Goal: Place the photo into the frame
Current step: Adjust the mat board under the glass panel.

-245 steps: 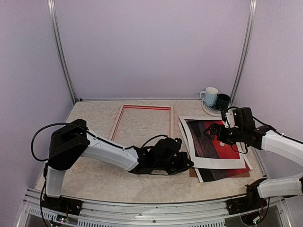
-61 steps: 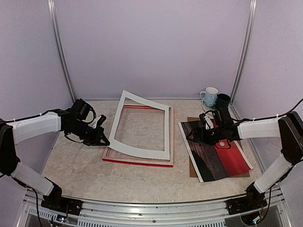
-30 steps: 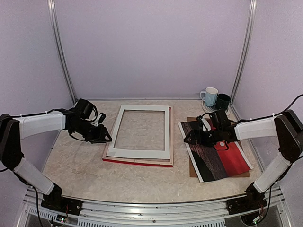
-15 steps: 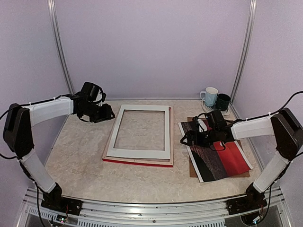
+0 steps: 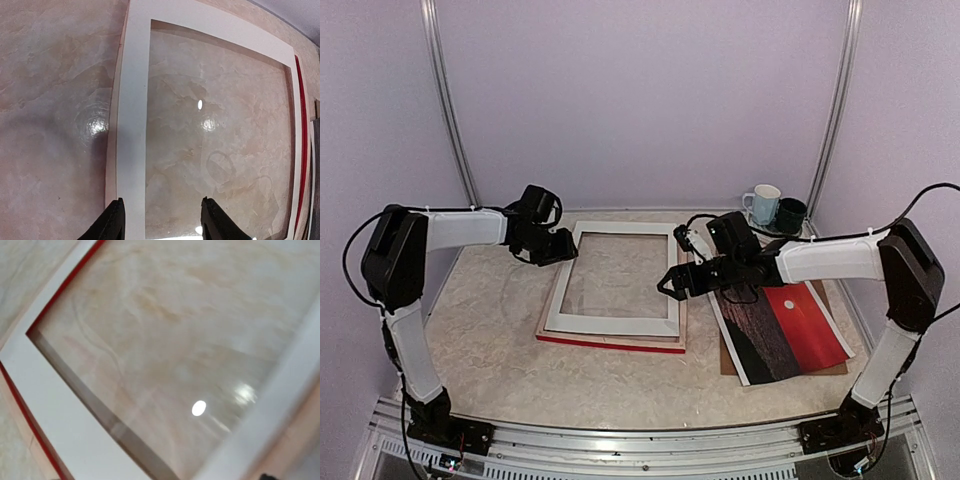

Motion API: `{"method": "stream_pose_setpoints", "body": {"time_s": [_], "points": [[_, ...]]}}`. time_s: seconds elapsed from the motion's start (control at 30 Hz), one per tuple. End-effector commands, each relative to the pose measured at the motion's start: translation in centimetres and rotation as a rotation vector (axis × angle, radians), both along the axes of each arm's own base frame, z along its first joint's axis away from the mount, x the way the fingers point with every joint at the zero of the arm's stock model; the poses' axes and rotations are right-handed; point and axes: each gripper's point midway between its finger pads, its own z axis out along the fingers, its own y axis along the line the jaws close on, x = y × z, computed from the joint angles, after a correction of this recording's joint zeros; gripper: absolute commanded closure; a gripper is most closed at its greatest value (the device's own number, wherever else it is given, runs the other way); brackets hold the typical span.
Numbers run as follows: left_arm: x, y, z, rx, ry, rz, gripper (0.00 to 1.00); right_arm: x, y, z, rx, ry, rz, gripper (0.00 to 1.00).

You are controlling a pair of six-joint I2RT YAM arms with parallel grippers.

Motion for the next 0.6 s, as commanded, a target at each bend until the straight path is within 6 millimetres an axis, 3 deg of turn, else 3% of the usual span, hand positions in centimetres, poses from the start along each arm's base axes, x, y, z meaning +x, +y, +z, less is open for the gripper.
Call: {"method": "stream_pose_setpoints", "body": {"time_s": [0.0,0.23,0.47,0.57], "points": [[-1.3,-1.8,1.2,-0.008,-0.053,-0.012,0.48,-0.7,2.8,-3.0,-0.098,0.048,0.088,0.21],[-4.1,-1.4,0.6,-0.047,-0.064,0.004,0.49,-2.0,5.8,-7.7,-0.198,0.139,0.167,0.47],[-5.2,-1.7,0.1,-0.076,-0.071,0.004,0.49,-4.5,6.0,-9.7,-0.268,0.168,0.204,0.61],[-5.4,-2.0,-0.2,-0.081,-0.065,0.000,0.49,-5.0,5.5,-10.2,-0.302,0.163,0.197,0.63]]}}
